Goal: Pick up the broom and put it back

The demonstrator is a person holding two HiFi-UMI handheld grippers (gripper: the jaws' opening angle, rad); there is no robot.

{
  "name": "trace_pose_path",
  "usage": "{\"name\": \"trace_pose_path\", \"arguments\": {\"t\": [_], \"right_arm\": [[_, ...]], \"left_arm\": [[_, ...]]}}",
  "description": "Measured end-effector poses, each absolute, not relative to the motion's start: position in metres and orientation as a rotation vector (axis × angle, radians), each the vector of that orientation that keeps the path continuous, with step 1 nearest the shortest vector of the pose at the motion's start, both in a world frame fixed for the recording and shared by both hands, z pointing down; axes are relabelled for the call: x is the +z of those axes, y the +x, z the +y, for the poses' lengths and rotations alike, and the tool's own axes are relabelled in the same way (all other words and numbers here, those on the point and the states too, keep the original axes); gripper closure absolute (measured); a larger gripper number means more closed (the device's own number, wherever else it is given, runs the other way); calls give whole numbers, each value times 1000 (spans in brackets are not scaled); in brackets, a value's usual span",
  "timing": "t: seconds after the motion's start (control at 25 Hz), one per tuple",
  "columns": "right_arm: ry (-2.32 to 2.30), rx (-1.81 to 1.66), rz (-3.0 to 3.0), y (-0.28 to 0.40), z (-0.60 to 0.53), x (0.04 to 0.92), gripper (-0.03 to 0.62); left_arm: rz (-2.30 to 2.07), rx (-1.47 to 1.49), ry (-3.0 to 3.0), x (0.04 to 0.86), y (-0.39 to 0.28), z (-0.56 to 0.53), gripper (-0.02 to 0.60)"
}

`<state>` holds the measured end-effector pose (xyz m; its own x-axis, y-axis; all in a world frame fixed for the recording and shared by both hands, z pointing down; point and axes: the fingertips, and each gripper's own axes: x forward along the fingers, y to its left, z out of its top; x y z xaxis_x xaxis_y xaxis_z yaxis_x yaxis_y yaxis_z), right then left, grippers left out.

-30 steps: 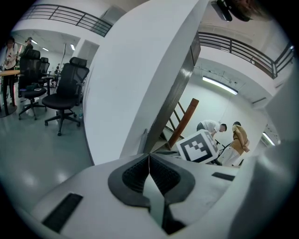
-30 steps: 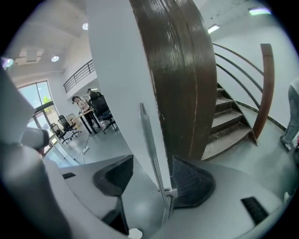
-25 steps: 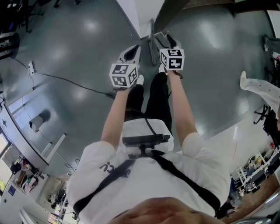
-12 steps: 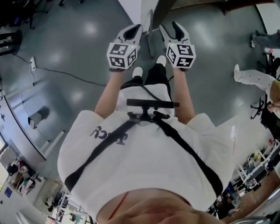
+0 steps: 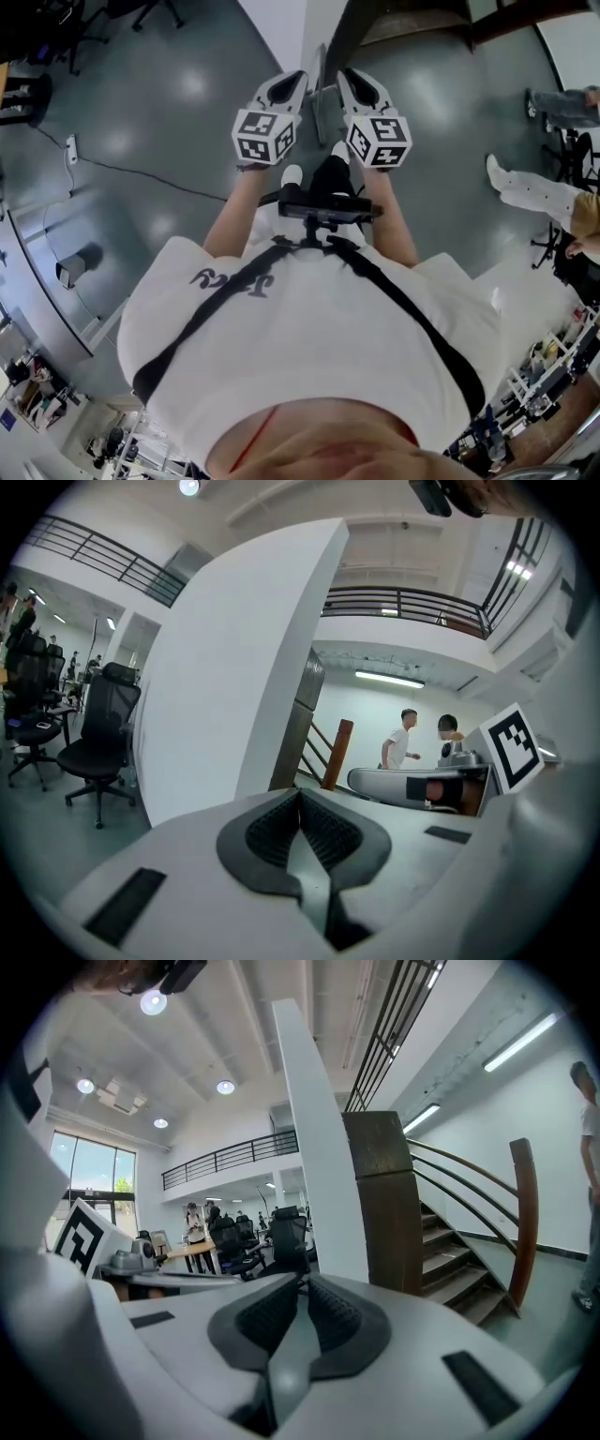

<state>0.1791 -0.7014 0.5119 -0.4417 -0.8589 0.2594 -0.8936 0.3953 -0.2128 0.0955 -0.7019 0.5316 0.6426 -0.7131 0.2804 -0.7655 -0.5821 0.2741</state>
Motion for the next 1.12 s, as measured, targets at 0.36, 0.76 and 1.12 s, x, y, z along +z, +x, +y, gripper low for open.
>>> {"name": "trace_pose_path", "arguments": {"t": [0.36, 0.76, 1.12], "right_arm": [[1727, 429, -2521, 193, -718, 479, 586], [1729, 410, -2489, 194, -724, 478, 586], [1741, 421, -2468, 201, -720, 484, 586]], "left_arm": [[-1193, 145, 2518, 514, 96, -710, 569], [-1212, 124, 2519, 508, 91, -717, 569], [-1210, 140, 2507, 515, 92, -713, 569]]}}
